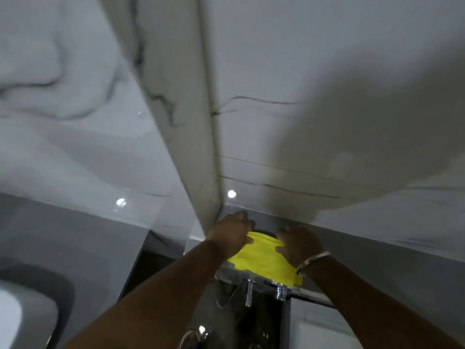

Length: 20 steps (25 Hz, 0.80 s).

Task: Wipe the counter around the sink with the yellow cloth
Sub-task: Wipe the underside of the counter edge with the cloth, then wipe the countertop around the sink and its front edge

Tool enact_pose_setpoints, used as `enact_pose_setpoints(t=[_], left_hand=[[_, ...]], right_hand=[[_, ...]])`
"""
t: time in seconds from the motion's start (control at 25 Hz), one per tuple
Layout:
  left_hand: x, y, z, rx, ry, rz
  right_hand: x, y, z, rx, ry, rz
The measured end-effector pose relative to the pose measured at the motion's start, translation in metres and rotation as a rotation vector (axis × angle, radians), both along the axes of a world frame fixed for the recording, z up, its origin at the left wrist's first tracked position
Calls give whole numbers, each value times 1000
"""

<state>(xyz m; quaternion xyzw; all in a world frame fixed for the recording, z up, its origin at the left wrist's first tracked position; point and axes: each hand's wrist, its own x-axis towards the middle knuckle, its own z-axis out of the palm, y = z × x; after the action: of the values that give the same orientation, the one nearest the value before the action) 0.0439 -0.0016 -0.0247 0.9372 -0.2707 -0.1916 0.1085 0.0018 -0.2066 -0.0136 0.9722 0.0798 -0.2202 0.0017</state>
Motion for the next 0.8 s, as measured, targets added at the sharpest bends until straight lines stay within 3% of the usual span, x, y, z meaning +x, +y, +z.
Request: enact_pose_setpoints(t=[0.24,0.6,0.8], left_hand=[[-66,73,63,-154,-6,121],[-155,282,123,-365,-101,557],[-156,379,102,-590,-123,818]], right_hand=[[-23,38,53,248,25,95],[-25,246,118,528,83,461],[-7,360,114,579,61,452]])
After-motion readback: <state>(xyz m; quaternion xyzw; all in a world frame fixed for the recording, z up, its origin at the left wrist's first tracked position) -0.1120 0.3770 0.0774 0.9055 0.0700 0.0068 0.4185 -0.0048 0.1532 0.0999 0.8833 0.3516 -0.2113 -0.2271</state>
